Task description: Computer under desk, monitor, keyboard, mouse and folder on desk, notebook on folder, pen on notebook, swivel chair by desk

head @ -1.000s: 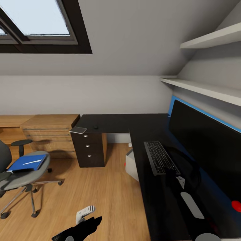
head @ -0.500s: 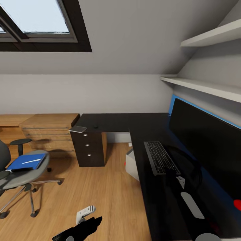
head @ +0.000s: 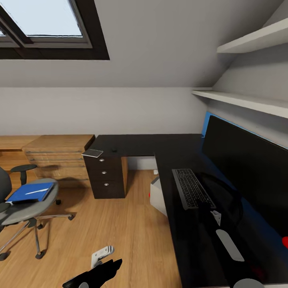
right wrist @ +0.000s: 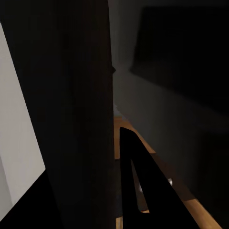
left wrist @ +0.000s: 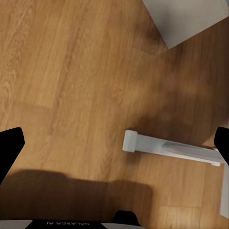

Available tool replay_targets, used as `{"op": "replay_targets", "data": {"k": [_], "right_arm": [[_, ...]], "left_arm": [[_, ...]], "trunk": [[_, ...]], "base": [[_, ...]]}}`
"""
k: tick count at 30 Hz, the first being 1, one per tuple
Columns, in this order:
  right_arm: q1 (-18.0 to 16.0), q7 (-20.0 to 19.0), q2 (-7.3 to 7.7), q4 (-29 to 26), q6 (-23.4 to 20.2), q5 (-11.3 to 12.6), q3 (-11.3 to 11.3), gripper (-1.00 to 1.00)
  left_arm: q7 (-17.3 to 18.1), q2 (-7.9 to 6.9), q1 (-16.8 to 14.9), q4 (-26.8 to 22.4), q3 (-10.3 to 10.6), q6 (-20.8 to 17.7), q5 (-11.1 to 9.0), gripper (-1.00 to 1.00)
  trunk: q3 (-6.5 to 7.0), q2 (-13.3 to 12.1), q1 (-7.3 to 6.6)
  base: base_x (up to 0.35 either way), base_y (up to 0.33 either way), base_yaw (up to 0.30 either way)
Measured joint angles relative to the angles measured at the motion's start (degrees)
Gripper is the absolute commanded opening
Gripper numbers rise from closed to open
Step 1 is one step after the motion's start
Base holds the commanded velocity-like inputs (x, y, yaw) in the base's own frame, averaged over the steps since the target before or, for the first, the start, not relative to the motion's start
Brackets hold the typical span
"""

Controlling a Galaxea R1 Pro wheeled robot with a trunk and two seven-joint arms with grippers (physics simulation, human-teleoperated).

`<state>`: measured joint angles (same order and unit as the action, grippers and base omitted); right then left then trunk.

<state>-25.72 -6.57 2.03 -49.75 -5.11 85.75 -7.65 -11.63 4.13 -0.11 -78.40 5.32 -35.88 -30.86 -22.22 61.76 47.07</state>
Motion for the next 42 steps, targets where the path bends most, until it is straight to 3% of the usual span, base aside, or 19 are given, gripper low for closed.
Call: {"op": "replay_targets", "data": {"k": [24,42], "right_arm": [[0.0,-1.5,-0.08,-0.2,0.0,0.2,0.0,-1.00],[0.0,-1.5,-0.11,-0.2,0.0,0.1,0.1,-1.00]], "left_arm": [[0.0,0.00,0.0,0.0,0.0,0.0,0.0,1.00],[0.4,-0.01,0.0,-0.1,0.5,0.2,0.0,1.00]], "trunk": [[-4.30,9.6,5.27],[-4.31,9.7,5.28]], "base": [[0.000,0.000,0.000],[-0.018,-0.059,0.000]]}}
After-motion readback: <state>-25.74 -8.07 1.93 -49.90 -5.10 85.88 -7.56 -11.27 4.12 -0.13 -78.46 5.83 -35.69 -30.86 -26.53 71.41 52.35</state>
